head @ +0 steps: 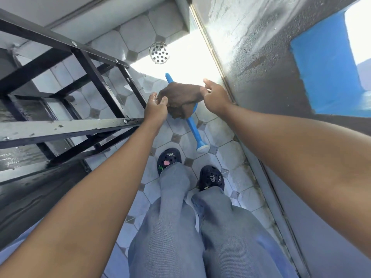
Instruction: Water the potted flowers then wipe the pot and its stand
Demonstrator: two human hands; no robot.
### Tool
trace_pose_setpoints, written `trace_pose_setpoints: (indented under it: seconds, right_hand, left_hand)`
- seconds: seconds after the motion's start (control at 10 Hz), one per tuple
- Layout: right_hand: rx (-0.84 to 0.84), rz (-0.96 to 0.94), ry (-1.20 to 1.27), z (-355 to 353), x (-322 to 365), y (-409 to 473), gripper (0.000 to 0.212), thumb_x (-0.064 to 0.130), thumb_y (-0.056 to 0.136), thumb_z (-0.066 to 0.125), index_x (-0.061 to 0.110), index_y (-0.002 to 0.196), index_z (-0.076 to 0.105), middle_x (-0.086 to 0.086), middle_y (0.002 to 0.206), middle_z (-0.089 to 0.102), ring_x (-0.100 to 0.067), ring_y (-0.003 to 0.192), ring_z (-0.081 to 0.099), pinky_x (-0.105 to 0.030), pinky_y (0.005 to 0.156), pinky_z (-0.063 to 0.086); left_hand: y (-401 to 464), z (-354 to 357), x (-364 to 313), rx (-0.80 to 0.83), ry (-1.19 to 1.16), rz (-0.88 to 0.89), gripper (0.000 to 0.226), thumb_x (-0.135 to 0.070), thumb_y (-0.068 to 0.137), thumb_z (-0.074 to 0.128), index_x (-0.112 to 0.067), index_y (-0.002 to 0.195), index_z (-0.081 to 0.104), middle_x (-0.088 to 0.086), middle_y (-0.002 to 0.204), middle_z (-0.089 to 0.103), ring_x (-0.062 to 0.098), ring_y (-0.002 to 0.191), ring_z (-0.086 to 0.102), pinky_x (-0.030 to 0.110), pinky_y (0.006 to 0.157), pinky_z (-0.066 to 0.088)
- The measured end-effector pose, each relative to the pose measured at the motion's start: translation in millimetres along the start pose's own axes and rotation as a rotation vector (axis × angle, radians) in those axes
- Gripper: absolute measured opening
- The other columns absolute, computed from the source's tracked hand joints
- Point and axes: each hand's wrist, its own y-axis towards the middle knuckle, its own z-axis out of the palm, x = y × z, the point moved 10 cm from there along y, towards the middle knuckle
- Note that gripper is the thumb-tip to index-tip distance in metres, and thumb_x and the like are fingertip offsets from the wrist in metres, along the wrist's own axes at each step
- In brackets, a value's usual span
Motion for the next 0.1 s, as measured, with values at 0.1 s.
trace_pose_setpoints:
  seconds: [0.1]
  right_hand:
    - [-0.026, -0.041, -0.065, -15.4, 18.1, -21.0, 0.045, 0.019, 0.104, 0.043, 0.009, 0.148, 0.043, -0.007, 0.154, 0.044, -0.021, 0.143, 0.038, -0.028, 0.119, 0.024]
  left_hand:
    - [-23.8, -10.3, -15.8, -0.016, 0.133, 0.065, 0.059, -0.034, 0.098, 0.045, -0.019, 0.152, 0.028, 0.006, 0.154, 0.038, 0.023, 0.138, 0.041, 0.039, 0.113, 0.034]
